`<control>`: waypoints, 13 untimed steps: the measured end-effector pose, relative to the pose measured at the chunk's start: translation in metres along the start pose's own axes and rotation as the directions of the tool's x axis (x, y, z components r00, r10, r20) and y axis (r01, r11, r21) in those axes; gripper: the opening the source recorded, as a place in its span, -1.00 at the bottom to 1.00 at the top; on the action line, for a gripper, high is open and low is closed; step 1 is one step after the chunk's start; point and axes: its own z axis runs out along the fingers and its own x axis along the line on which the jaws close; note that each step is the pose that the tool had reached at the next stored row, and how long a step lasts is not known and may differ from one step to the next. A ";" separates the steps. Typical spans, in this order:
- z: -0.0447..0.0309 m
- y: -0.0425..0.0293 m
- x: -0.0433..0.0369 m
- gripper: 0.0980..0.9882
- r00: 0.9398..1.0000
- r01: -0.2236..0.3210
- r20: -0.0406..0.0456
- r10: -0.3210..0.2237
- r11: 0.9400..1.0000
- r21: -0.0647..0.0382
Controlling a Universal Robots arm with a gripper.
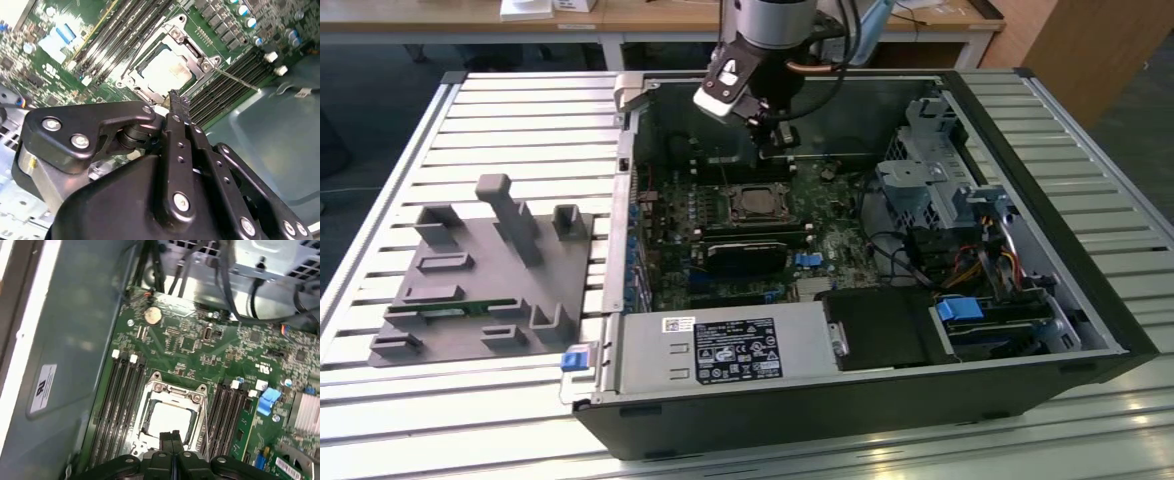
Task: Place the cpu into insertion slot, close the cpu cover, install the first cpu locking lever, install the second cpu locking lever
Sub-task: 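Install the first cpu locking lever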
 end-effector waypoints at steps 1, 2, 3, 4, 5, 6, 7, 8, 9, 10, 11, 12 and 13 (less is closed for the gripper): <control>0.0001 0.0000 0.0000 -0.98 1.000 0.018 0.000 -0.018 1.000 0.000; 0.0002 0.0000 0.0000 -0.98 0.999 0.037 -0.001 -0.037 0.999 0.001; 0.0002 0.0000 0.0000 -0.98 0.999 0.054 -0.001 -0.054 0.999 0.001; 0.0003 0.0000 0.0000 -0.98 0.998 0.068 -0.002 -0.068 0.998 0.001; 0.0005 -0.0001 0.0000 -0.98 0.997 0.083 -0.002 -0.083 0.997 0.001; 0.0007 -0.0001 0.0000 -0.98 0.995 0.098 -0.003 -0.098 0.995 0.001; 0.0008 -0.0002 0.0000 -0.98 0.994 0.114 -0.003 -0.114 0.994 0.002; 0.0010 -0.0003 0.0001 -0.98 0.992 0.129 -0.003 -0.129 0.992 0.002; 0.0011 -0.0004 0.0001 -0.98 0.990 0.144 -0.004 -0.144 0.990 0.002; 0.0012 -0.0006 0.0001 -0.98 0.987 0.158 -0.004 -0.158 0.987 0.002; 0.0014 -0.0006 0.0002 -0.98 0.985 0.173 -0.004 -0.173 0.985 0.003; 0.0016 -0.0007 0.0002 -0.98 0.981 0.192 -0.005 -0.192 0.981 0.003; 0.0017 -0.0007 0.0002 -0.98 0.978 0.209 -0.005 -0.209 0.978 0.003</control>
